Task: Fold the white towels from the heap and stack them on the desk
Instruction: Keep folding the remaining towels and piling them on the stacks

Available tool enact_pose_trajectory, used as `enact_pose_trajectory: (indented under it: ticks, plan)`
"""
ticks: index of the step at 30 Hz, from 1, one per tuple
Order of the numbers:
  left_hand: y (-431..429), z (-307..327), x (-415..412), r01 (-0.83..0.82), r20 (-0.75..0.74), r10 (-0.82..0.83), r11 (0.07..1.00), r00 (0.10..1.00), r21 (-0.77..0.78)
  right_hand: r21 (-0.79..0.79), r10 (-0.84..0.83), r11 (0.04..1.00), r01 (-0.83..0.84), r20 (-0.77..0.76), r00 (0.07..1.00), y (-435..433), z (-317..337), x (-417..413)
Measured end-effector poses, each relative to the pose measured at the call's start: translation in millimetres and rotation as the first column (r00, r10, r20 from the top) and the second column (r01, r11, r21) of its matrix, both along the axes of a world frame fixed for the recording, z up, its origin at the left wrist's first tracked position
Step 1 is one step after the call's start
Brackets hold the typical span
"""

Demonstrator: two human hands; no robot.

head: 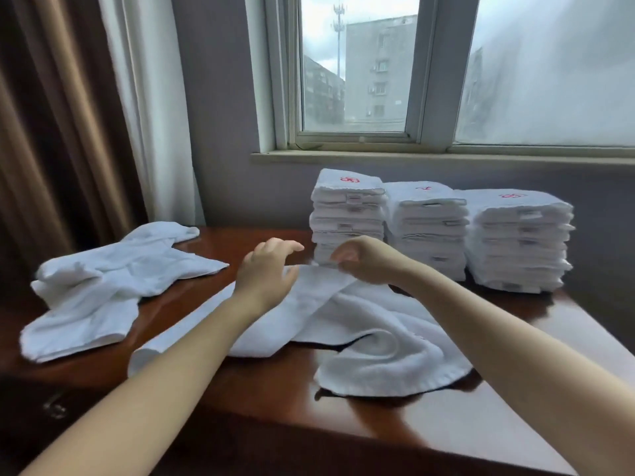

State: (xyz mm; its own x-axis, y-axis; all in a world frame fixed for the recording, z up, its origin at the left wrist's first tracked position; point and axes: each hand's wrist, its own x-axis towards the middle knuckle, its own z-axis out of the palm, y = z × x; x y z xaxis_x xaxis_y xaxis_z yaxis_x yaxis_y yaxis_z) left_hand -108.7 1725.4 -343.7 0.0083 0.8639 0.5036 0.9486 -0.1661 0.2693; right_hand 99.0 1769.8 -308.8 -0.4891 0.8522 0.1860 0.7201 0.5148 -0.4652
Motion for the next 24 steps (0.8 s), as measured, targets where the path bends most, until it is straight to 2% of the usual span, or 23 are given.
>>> enact_pose_trajectory:
  ticks: [4, 8, 12, 16, 24]
  plan:
    - [10, -27, 46, 0.191, 0.106, -0.175, 0.967, 0.979, -0.169, -0.082, -0.108, 0.990, 0.115, 0.083, 0.991, 9, -13, 38]
    - [21, -41, 78, 0.235, 0.118, -0.208, 0.921, 0.971, -0.311, -0.129, -0.203, 0.966, 0.225, 0.167, 0.965, 9, -36, 74]
    - [27, -52, 93, 0.260, -0.002, -0.272, 0.922, 0.962, -0.287, -0.193, -0.236, 0.935, 0.298, 0.290, 0.928, 3, -65, 96]
    - [27, -54, 107, 0.412, -0.116, -0.456, 0.867, 0.882, -0.279, -0.174, -0.236, 0.942, 0.286, 0.261, 0.936, 5, -75, 110]
    - [23, -44, 120, 0.426, -0.046, -0.484, 0.807, 0.874, -0.409, -0.144, -0.200, 0.961, 0.238, 0.239, 0.950, 3, -79, 132]
